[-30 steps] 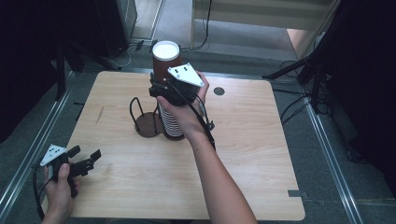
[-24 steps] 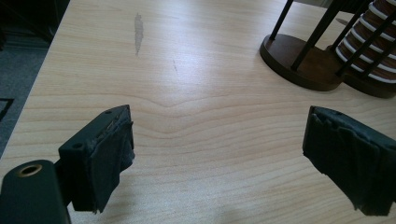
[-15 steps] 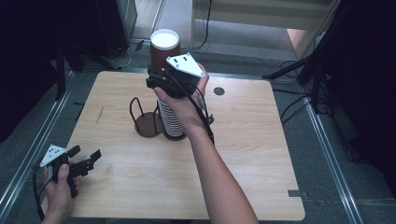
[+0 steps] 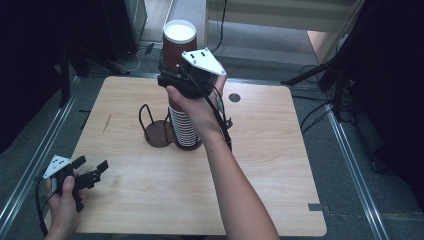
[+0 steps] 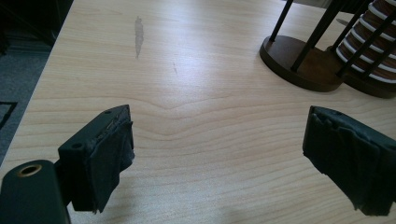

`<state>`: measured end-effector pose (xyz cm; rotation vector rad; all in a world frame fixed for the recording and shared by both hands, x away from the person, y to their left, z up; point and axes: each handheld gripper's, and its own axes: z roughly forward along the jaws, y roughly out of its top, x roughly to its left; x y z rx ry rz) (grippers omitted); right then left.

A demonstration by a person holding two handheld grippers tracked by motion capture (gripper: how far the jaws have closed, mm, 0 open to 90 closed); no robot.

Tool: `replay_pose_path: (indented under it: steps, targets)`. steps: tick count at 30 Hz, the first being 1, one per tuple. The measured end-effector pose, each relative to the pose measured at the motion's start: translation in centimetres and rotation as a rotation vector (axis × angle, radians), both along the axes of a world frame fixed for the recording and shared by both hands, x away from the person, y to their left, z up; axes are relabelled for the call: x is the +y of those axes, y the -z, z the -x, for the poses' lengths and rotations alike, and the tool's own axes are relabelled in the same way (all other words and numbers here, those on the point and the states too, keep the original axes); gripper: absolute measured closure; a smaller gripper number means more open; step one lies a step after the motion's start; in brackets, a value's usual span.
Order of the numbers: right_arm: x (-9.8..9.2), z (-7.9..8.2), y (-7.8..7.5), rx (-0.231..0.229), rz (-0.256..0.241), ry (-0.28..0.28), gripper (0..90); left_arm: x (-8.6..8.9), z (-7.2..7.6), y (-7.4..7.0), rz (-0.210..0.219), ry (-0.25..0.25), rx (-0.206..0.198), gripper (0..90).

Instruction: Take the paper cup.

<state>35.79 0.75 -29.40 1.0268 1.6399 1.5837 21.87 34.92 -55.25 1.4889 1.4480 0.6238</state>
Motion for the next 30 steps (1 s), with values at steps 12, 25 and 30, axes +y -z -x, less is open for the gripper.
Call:
replay_pose_path:
  steps: [12,25,30]
  targets:
    - [-2.0,0.0,-0.8,-0.007,-0.024,0.026,11.8,0.0,0.0,0.0,-0.001,-0.001,0.000,9.0]
    - [-4.9,0.2,-0.7,-0.015,-0.031,0.074,11.8,0.0,0.0,0.0,0.001,0.000,0.000,9.0]
    - [-6.2,0.3,-0.4,-0.012,-0.038,0.094,11.8,0.0,0.0,0.0,0.001,-0.001,0.000,9.1]
